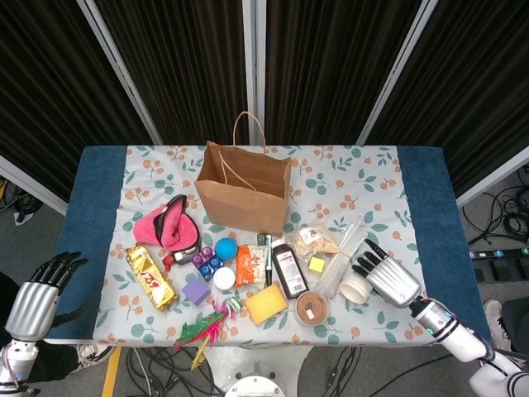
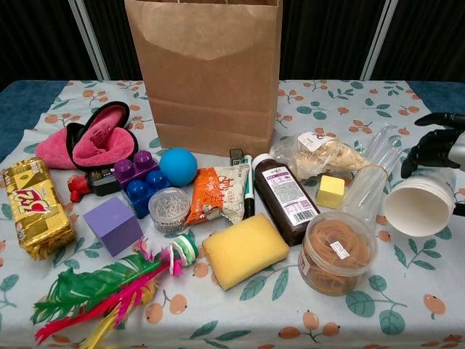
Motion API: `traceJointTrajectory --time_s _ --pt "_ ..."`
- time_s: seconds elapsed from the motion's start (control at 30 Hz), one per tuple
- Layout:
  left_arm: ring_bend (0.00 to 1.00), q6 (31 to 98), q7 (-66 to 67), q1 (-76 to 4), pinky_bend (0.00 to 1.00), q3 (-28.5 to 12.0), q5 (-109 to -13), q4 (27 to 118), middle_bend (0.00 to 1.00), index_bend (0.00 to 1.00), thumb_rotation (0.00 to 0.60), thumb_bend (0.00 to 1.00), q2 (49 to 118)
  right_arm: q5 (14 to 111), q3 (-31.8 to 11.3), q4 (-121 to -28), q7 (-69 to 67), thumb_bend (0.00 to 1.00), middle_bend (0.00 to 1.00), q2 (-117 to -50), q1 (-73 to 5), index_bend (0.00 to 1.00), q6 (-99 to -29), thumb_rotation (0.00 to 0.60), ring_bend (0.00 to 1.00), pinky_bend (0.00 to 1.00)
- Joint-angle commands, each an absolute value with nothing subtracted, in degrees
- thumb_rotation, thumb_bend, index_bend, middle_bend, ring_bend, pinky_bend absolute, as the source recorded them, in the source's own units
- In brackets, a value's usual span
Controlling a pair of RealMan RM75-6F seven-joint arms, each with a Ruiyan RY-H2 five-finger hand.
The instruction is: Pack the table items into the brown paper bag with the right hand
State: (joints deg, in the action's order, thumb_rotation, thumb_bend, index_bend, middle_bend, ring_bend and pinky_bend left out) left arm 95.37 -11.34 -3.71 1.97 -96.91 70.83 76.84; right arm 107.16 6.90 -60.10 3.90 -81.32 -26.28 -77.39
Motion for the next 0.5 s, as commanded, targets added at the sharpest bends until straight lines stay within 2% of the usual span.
traceJointTrajectory --time_s 0.03,0.17,0.27,0.4,0.5 --pt "0.17 95.5 -11.4 -3.7 0.25 2.0 -96.9 71.2 0.27 0.26 0.600 0.11 76.6 106.3 4.0 -65.5 4.0 0.24 0.46 -77.9 -26.3 0.58 -82.0 0.600 0.29 0.12" --pt "0.17 95.4 -11.3 -3.6 0.25 2.3 -97.3 71.6 0.27 0.26 0.600 0.11 76.2 102.9 -2.6 -76.4 5.3 0.24 0.47 -72.9 -28.4 0.59 -84.4 0.600 0.29 0.12" --pt "0.17 95.4 -11.6 -3.5 0.25 2.6 -97.4 71.7 0.27 0.26 0.600 0.11 76.1 97.7 -8.9 -86.3 6.9 0.24 0.47 -70.7 -31.4 0.59 -82.0 0.600 0.29 0.12" --pt "0.17 95.3 -12.0 -3.4 0.25 2.8 -97.4 71.9 0.27 0.26 0.600 0.11 76.0 87.9 -17.4 -96.2 9.4 0.25 0.47 -72.4 -36.6 0.59 -76.8 0.600 0.29 0.13" --pt "0.17 95.1 -12.4 -3.7 0.25 2.7 -97.4 71.9 0.27 0.26 0.600 0.11 75.6 79.9 -23.1 -98.5 12.4 0.25 0.46 -76.8 -41.2 0.59 -73.8 0.600 0.29 0.13"
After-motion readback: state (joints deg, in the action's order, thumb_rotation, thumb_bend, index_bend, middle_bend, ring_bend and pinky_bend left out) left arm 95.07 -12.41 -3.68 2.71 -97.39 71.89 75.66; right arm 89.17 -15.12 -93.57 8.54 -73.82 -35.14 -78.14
